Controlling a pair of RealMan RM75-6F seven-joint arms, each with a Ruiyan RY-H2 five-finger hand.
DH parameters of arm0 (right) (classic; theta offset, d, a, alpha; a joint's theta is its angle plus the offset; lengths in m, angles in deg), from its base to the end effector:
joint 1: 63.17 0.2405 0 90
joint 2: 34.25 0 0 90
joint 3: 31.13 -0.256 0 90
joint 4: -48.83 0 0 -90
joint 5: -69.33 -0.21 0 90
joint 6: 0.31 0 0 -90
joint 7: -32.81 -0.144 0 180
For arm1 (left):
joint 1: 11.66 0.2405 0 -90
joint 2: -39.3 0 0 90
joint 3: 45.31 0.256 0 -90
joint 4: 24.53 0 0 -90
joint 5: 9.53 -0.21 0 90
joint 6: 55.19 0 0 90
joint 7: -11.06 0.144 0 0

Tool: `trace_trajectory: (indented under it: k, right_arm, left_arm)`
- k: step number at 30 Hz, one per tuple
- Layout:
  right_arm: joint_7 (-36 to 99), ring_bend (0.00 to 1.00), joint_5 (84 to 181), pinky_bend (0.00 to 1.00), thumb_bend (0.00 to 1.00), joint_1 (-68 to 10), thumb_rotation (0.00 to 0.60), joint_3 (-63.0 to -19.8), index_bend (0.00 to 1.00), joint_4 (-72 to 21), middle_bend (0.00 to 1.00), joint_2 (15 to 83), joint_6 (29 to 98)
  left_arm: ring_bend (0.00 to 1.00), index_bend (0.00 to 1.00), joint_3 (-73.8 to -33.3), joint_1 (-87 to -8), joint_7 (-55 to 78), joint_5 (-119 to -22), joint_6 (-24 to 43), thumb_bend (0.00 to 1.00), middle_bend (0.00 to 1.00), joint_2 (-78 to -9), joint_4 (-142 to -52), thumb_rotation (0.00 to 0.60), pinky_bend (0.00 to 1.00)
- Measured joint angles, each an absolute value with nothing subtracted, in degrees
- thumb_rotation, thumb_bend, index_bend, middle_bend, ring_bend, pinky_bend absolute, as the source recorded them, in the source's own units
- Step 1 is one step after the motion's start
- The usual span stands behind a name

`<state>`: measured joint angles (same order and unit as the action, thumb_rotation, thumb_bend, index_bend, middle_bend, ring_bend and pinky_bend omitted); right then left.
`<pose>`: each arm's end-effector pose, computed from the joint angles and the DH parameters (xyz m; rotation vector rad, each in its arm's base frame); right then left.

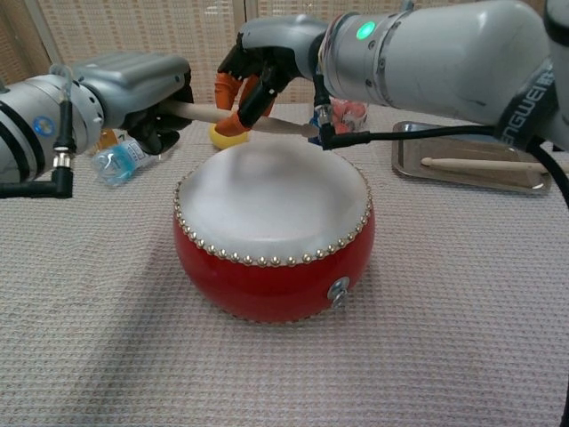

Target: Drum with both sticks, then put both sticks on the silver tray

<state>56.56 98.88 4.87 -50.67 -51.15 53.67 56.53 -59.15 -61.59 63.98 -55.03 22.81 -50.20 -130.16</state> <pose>0.0267 -0.3543 -0.0134 1.8920 -1.2775 1.1398 -0.0638 0.3232 0.0169 -1.7103 -0.7295 -0.8651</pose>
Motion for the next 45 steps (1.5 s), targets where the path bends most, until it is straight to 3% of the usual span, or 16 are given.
trace_trajectory:
  k: [12,23,27,33,36,40,43,45]
  right_arm:
    - [57.28,0.32,98.32,0.34,0.61,5.05,0.600,-51.18,0.71,-51.42,0.38,53.45,57.26]
    - [57.15,0.42,98.55,0.38,0.65,4.80,0.600,-51.64,0.83,-50.76,0.46,54.20,58.40]
    - [57.05,0.44,98.64,0.39,0.65,4.59,0.600,-51.78,0.84,-50.54,0.47,54.32,58.54]
    - [56.77,0.45,98.93,0.39,0.65,4.32,0.600,-52.05,0.85,-50.47,0.48,54.52,58.64]
    - [56.68,0.45,99.04,0.39,0.65,4.21,0.600,-52.21,0.85,-50.47,0.48,54.57,58.67]
    - [56.89,0.45,99.02,0.39,0.66,4.13,0.600,-52.15,0.85,-50.32,0.48,54.64,58.74]
    - [56.86,0.46,98.94,0.39,0.66,4.01,0.600,-52.23,0.86,-50.24,0.48,54.69,58.80]
    - [56.83,0.46,99.07,0.39,0.67,3.89,0.600,-52.22,0.86,-50.13,0.49,54.72,58.80]
  left_arm:
    - [0.99,1.00,-58.50,-61.69,64.07,-56.34,22.73,0.88,1.00,-50.26,-129.50,0.600,1.00]
    - [0.92,0.86,-57.98,-61.57,64.18,-58.29,22.95,0.81,0.93,-50.11,-129.35,0.600,1.00]
    - [0.86,0.76,-57.87,-61.49,64.15,-59.07,23.12,0.73,0.85,-50.09,-129.40,0.600,1.00]
    - [0.68,0.50,-57.87,-61.09,64.05,-60.34,24.18,0.53,0.66,-50.44,-129.27,0.600,0.99]
    - [0.52,0.35,-57.78,-60.93,64.09,-60.63,24.27,0.42,0.51,-50.52,-129.31,0.600,0.83]
    - [0.27,0.16,-57.96,-60.76,64.00,-59.64,23.61,0.33,0.28,-50.17,-129.84,0.600,0.49]
    - [0.11,0.04,-58.19,-60.71,63.96,-58.34,22.83,0.28,0.14,-49.64,-130.54,0.600,0.31]
    - [0.05,0.01,-58.37,-60.73,63.96,-57.61,22.34,0.27,0.08,-49.28,-130.90,0.600,0.25]
